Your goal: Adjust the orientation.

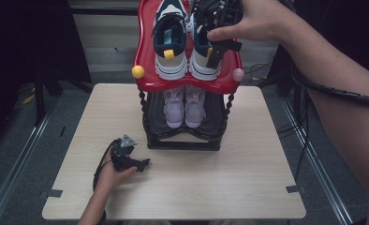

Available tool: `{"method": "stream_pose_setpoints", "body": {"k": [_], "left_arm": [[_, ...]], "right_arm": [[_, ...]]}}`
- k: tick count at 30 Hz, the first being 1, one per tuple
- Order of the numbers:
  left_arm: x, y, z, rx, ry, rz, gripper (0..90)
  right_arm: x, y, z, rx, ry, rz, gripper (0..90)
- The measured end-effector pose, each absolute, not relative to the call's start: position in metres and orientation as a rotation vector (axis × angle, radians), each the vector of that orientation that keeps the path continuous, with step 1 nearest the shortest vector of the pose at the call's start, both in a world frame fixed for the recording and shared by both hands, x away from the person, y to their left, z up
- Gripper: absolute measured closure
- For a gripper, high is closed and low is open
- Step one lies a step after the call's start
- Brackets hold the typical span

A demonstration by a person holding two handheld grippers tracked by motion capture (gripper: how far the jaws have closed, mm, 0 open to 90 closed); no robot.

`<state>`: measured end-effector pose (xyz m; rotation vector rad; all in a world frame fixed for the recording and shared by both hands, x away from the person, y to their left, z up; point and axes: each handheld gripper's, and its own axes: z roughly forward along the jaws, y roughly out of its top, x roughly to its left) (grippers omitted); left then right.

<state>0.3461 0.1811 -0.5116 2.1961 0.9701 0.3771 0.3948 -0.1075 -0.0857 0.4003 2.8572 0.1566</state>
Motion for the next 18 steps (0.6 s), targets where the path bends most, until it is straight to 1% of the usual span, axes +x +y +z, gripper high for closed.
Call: {"method": "stream_pose_setpoints", "body": {"k": [3,7,18], "left_arm": [[0.346,0.181,-0.512,2.196,0.970,0.377,0.0],[0.346,0.181,-0.512,2.196,0.970,0.377,0.0],[0.346,0.181,-0.512,2.193,0.973,0.374,0.0]], "right_arm": [[0.392,-0.110,-0.081,0.418,2.848,0.143,23.6],[0.389,-0.115,-0.074,0.423,2.850,0.127,20.6],[0.379,-0.122,-0.062,0.400,2.885,0.130,19.8]]}}
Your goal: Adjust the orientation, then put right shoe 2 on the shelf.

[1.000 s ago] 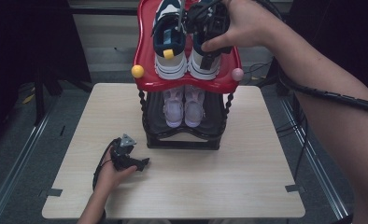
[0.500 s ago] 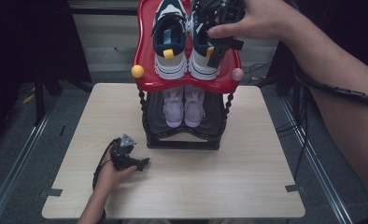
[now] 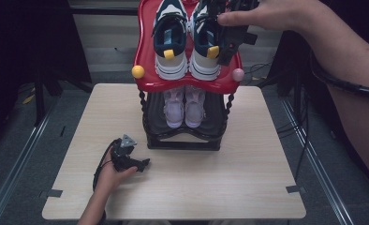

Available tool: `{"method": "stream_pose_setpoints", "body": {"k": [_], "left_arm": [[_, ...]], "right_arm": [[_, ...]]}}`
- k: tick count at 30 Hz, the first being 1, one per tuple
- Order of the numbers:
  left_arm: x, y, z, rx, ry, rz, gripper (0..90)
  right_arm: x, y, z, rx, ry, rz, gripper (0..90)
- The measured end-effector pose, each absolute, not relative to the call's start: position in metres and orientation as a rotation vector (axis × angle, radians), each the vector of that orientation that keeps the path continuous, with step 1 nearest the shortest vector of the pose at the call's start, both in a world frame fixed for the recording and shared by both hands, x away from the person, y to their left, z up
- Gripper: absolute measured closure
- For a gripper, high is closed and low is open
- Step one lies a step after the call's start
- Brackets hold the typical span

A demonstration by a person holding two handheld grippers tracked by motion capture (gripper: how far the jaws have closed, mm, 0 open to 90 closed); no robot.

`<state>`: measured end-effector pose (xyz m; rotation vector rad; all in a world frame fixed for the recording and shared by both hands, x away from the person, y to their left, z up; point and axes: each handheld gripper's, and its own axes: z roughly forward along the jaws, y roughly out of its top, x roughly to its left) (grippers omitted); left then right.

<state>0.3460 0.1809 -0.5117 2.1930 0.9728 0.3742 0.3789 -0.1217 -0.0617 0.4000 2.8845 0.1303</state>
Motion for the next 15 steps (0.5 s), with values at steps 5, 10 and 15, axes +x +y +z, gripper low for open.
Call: {"method": "stream_pose_setpoints", "body": {"k": [5,10,15], "left_arm": [[0.346,0.181,-0.512,2.193,0.973,0.374,0.0],[0.346,0.181,-0.512,2.192,0.973,0.374,0.0],[0.346,0.181,-0.512,2.188,0.975,0.377,0.0]], "right_arm": [[0.376,-0.127,-0.063,0.400,2.889,0.118,19.8],[0.372,-0.132,-0.065,0.413,2.900,0.103,19.8],[0.370,-0.137,-0.070,0.414,2.918,0.097,19.8]]}}
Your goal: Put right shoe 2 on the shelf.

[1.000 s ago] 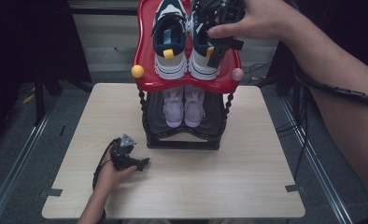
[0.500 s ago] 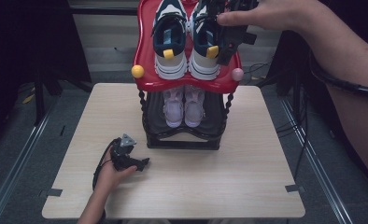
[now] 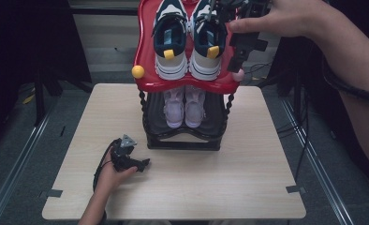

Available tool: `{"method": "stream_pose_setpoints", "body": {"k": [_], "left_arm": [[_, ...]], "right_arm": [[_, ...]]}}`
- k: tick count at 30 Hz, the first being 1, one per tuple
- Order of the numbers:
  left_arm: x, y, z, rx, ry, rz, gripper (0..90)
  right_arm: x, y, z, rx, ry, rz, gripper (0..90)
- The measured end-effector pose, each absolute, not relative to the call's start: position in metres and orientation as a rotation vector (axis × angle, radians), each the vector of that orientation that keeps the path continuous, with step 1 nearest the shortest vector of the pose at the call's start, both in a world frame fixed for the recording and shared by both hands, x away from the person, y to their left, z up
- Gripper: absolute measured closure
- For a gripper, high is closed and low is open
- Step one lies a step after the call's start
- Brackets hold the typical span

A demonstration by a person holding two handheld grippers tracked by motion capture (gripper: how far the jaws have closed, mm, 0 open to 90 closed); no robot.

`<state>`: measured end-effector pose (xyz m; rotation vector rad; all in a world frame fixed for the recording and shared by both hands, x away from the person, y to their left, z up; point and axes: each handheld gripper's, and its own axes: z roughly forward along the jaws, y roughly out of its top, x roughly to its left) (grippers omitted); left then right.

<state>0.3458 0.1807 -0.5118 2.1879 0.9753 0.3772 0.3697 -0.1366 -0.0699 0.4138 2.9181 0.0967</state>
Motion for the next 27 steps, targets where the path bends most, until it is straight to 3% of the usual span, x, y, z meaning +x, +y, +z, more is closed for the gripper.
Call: {"method": "stream_pose_setpoints", "body": {"k": [27], "left_arm": [[0.346,0.181,-0.512,2.193,0.974,0.376,0.0]], "right_arm": [[0.351,-0.160,-0.101,0.411,2.983,0.051,20.9]]}}
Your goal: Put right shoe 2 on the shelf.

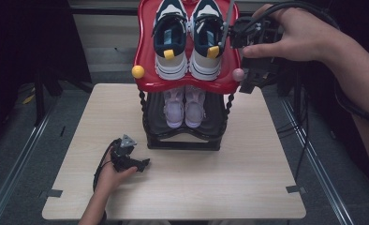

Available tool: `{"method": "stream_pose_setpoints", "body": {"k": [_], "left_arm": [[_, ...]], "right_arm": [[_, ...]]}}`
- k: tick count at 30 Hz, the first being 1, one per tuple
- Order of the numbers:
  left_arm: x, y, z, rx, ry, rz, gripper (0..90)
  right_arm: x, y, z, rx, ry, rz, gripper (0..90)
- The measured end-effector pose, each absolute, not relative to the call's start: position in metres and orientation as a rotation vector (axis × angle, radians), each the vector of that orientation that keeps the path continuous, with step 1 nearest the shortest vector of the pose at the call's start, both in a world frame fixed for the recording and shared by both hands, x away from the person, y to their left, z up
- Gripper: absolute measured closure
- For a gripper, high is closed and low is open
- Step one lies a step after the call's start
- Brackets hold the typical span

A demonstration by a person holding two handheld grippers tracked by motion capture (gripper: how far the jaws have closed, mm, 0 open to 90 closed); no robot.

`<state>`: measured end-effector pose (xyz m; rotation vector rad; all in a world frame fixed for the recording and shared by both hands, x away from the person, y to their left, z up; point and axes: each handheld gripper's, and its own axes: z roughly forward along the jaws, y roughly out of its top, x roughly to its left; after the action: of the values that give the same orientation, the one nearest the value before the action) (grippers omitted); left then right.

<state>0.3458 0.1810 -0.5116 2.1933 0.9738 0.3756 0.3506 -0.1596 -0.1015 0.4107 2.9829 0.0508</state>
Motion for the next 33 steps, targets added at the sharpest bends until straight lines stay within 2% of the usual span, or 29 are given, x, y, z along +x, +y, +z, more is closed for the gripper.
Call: {"method": "stream_pose_setpoints", "body": {"k": [18,33], "left_arm": [[0.346,0.181,-0.511,2.200,0.970,0.368,0.0],[0.346,0.181,-0.511,2.200,0.970,0.375,0.0]], "right_arm": [[0.327,-0.187,-0.126,0.419,2.997,0.097,20.9],[0.314,-0.204,-0.168,0.420,3.024,0.139,20.9]]}}
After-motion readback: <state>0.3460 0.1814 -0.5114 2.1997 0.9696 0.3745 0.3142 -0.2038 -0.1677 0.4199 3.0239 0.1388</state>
